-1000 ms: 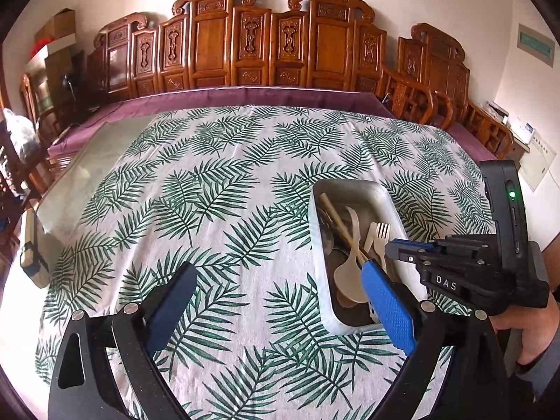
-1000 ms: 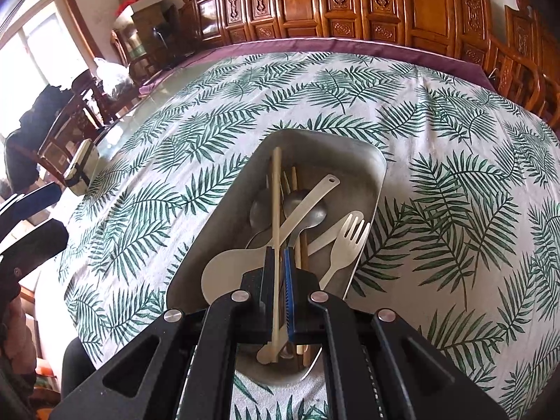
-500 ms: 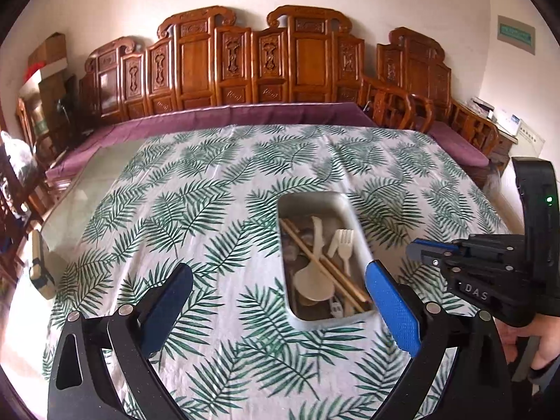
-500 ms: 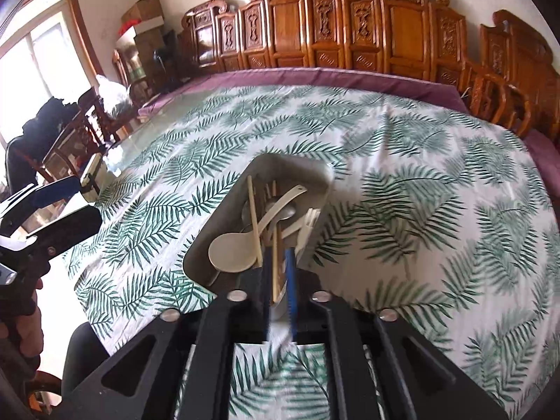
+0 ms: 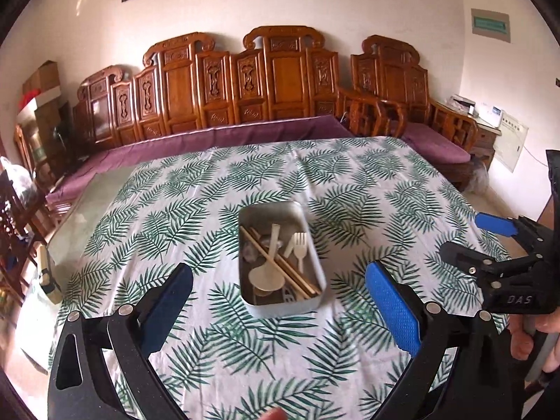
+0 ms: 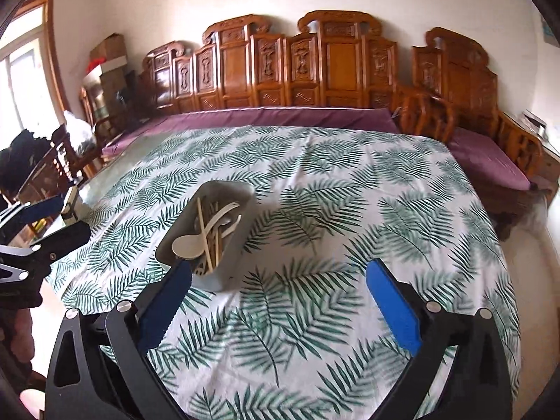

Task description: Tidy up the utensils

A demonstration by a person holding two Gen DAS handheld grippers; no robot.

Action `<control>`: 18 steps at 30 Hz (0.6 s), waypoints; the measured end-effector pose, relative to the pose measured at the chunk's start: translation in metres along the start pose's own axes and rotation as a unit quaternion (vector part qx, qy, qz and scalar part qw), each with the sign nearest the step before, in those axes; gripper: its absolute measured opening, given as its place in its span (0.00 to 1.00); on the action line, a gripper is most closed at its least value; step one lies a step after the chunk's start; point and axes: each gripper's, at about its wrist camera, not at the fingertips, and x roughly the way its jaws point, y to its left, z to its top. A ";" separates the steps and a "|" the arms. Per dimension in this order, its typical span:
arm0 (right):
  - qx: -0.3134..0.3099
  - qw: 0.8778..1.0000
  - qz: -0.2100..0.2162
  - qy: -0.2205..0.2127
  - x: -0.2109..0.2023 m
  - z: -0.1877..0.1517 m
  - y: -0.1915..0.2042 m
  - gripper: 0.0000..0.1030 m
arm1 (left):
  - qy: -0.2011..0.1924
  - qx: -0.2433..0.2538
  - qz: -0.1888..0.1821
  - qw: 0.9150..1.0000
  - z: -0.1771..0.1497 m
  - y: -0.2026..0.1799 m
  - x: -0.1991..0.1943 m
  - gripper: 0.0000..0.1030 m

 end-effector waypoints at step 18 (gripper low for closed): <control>0.016 0.995 -0.036 -0.097 -0.120 -0.025 -0.013 0.97 | -0.074 -0.013 0.000 0.997 0.000 -0.038 -0.092 0.93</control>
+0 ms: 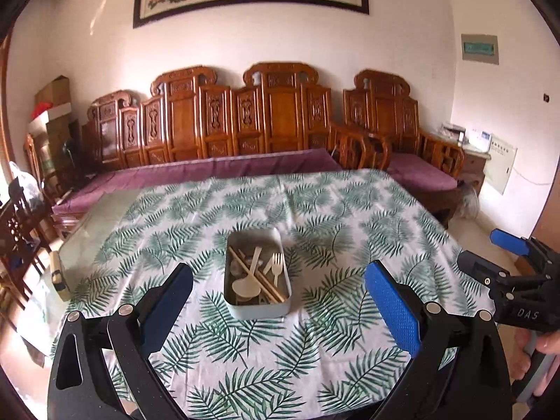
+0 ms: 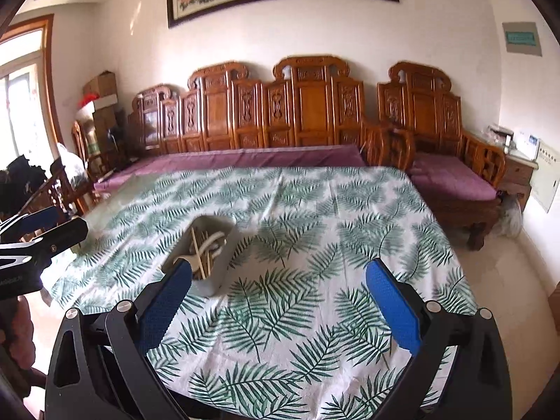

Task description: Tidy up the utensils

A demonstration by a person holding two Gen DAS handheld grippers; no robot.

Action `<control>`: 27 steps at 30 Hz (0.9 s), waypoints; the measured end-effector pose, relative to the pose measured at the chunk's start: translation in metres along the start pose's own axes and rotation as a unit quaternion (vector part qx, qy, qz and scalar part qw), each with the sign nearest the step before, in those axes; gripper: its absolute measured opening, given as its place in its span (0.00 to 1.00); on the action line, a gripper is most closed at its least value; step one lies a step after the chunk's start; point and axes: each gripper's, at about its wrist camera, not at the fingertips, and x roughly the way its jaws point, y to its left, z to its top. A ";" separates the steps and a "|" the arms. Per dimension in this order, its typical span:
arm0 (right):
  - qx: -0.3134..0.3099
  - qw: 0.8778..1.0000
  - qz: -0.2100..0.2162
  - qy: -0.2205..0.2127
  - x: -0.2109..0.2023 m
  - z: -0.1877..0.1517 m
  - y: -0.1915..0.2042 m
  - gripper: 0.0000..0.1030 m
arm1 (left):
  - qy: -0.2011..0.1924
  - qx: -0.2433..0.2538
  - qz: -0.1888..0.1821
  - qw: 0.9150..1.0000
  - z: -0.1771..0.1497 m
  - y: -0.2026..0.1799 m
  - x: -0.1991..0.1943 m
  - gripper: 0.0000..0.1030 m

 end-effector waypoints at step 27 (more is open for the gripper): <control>-0.001 0.995 -0.022 -0.093 -0.095 0.030 0.007 0.97 | -0.077 -0.002 0.012 0.997 0.028 -0.012 -0.085 0.93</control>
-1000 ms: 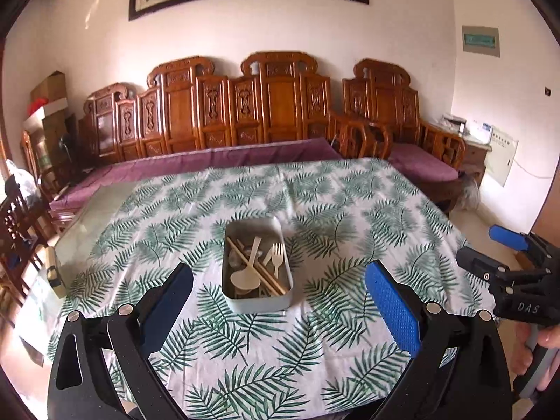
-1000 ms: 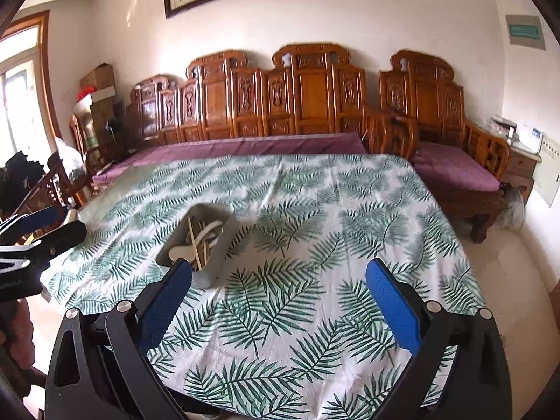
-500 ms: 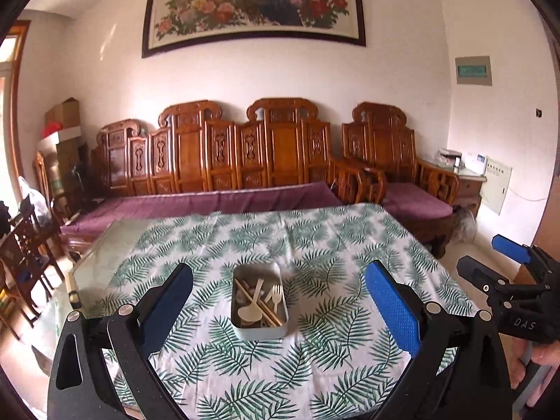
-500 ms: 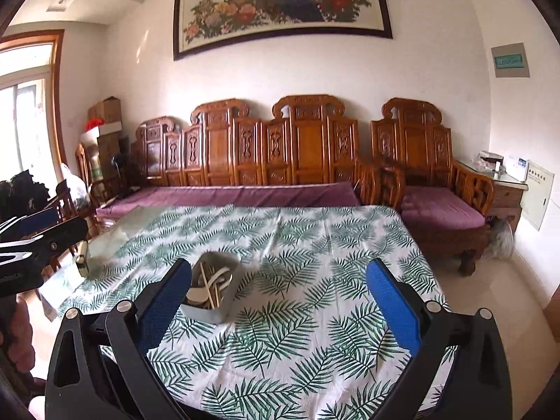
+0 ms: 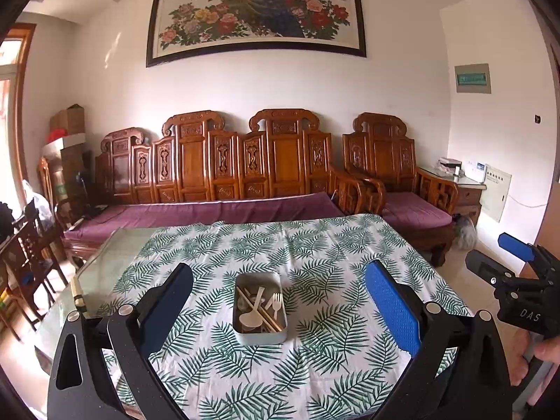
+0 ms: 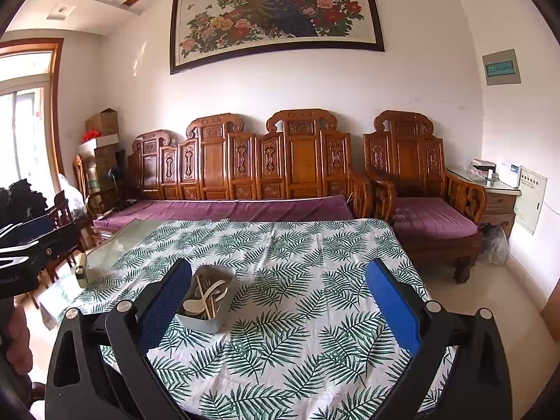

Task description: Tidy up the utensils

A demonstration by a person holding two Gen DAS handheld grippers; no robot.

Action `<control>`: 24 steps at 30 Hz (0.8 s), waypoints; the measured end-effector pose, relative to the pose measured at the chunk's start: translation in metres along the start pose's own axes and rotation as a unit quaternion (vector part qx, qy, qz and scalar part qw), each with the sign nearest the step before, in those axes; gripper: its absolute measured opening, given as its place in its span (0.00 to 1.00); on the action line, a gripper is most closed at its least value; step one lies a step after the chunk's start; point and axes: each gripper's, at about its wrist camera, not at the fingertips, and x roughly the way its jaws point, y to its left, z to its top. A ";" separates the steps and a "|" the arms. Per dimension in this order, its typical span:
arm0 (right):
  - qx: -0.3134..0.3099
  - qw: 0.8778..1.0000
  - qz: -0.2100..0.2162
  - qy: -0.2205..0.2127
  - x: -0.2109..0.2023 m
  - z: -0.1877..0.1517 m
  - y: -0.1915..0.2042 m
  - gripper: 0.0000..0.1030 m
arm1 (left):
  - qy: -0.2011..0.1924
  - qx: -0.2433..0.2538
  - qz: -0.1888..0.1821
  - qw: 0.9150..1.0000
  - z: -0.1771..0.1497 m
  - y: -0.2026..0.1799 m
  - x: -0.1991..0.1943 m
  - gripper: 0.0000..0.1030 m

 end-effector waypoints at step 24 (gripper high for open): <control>-0.003 1.000 0.004 0.003 -0.001 -0.001 0.004 0.97 | 0.010 -0.005 -0.003 1.000 -0.005 0.001 0.005 0.93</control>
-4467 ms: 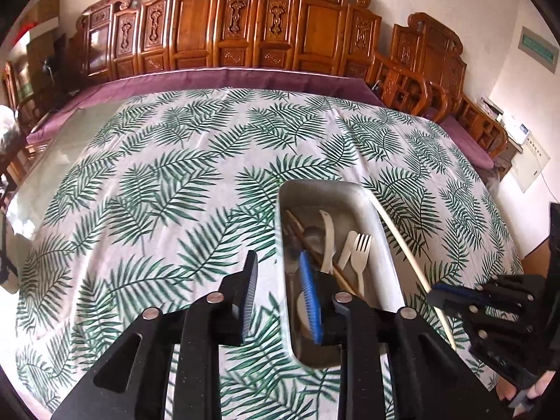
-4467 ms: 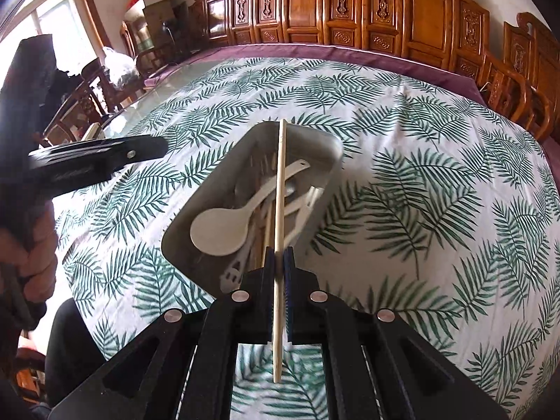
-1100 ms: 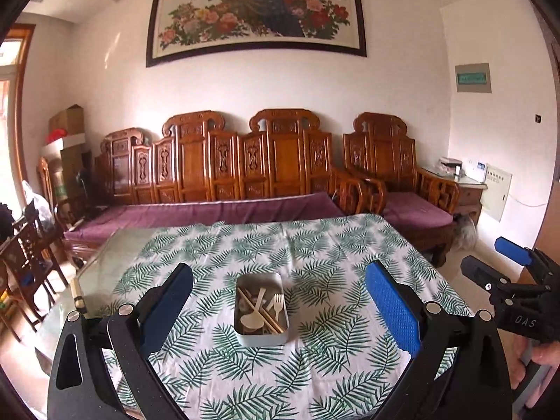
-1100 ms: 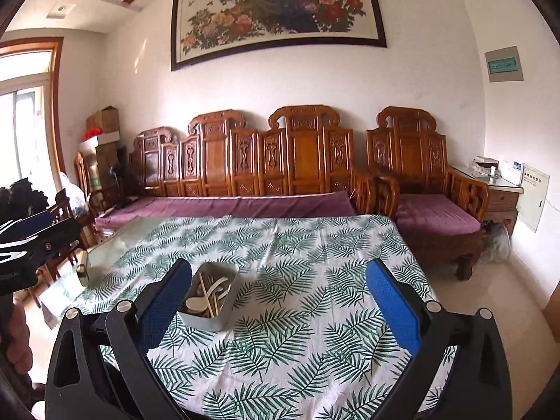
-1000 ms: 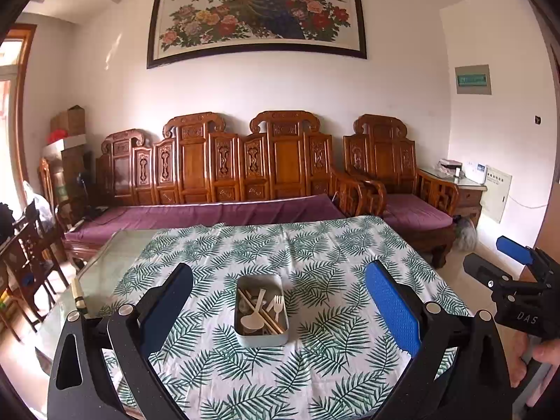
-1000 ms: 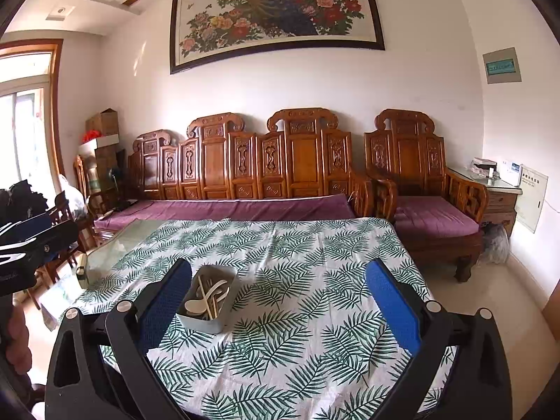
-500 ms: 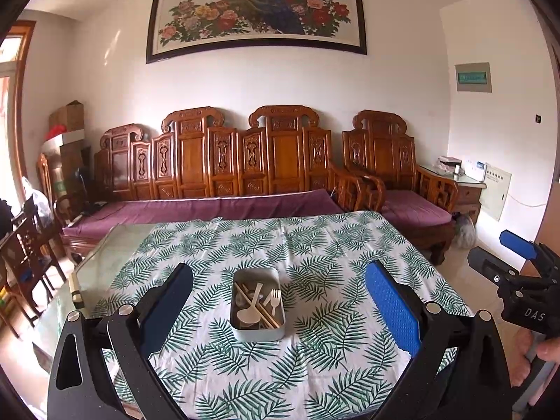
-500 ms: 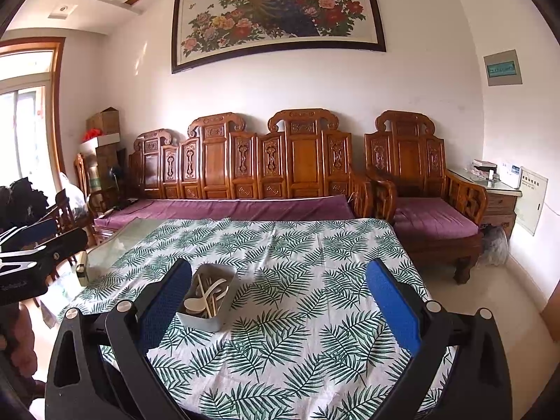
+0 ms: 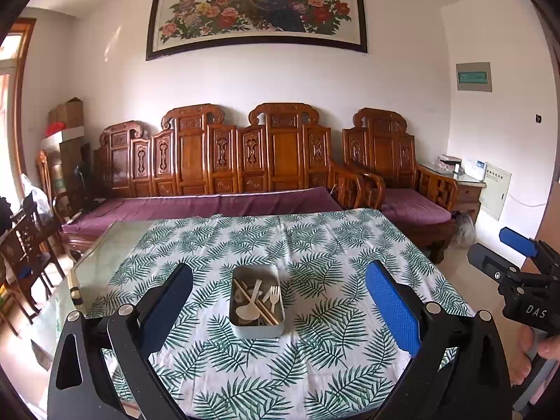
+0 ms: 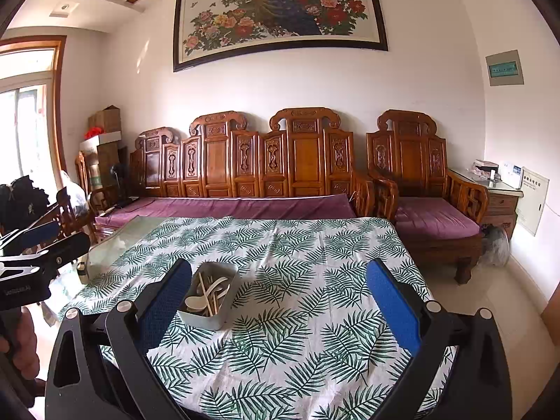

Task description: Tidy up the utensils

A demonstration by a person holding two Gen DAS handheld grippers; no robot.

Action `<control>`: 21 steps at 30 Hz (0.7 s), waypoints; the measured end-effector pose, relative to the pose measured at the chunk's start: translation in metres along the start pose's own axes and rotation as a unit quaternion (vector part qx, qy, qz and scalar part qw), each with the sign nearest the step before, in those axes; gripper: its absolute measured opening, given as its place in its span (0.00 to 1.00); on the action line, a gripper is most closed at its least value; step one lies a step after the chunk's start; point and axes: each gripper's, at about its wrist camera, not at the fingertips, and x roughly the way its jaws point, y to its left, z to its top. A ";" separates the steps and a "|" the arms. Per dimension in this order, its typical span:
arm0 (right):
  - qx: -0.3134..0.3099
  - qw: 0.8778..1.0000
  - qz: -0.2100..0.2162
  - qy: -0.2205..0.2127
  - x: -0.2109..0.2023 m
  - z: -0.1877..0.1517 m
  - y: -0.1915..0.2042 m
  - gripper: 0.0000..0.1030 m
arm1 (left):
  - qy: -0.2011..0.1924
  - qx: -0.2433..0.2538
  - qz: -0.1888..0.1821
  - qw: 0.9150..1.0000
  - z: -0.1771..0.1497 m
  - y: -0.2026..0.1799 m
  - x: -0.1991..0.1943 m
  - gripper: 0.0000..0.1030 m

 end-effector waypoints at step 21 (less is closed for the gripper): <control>0.001 1.000 0.001 0.005 0.005 -0.003 -0.001 0.97 | 0.001 0.003 -0.001 1.000 -0.003 -0.004 0.000 0.93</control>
